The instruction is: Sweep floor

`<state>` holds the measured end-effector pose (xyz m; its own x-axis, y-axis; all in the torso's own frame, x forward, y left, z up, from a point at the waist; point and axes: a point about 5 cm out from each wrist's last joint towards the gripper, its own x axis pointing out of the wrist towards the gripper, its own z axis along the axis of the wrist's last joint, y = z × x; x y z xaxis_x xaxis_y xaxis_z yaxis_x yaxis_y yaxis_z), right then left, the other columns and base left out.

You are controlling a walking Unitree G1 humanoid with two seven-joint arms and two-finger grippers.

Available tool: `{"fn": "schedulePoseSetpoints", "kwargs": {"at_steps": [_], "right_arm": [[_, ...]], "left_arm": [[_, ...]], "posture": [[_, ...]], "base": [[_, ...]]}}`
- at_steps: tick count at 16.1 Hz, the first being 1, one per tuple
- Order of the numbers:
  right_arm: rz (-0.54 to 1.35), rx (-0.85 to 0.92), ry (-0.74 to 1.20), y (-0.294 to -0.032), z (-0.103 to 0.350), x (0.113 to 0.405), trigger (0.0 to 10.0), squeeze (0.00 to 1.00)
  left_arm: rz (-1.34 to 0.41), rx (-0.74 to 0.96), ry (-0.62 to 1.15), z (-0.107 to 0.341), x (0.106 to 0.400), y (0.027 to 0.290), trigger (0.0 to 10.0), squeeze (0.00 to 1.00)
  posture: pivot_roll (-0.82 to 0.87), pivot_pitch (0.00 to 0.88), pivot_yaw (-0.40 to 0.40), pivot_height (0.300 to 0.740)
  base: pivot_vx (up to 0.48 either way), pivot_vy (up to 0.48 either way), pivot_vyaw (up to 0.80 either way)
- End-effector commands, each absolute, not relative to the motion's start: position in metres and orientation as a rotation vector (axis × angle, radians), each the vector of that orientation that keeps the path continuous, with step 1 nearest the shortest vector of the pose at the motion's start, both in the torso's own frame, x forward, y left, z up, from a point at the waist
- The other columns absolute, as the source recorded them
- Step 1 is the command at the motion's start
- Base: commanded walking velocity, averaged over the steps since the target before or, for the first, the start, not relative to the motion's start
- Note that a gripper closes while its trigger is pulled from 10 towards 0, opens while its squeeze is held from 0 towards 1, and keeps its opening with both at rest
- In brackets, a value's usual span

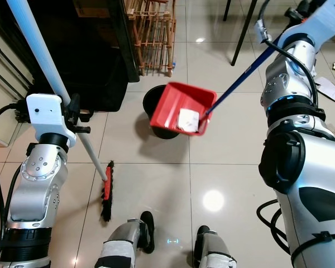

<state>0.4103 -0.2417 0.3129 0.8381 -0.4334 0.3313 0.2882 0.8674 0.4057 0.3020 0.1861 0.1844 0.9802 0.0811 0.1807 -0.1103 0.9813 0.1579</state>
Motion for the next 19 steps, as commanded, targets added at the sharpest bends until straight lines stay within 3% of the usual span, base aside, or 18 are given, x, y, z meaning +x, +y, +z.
{"fn": "schedulePoseSetpoints", "kwargs": {"at_steps": [1,19], "right_arm": [[-0.362,0.359,-0.526,-0.236,0.338,0.408,10.0,0.00],[-0.458,0.468,-0.470,-0.244,0.311,0.407,10.0,0.00]], "left_arm": [[0.117,0.175,-0.221,0.192,0.299,0.189,10.0,0.00],[0.105,0.164,-0.226,0.192,0.298,0.187,10.0,0.00]], "posture": [[0.09,0.191,0.009,0.740],[0.10,0.199,0.014,0.740]], "base": [[0.000,0.000,0.00],[0.000,0.000,0.00]]}}
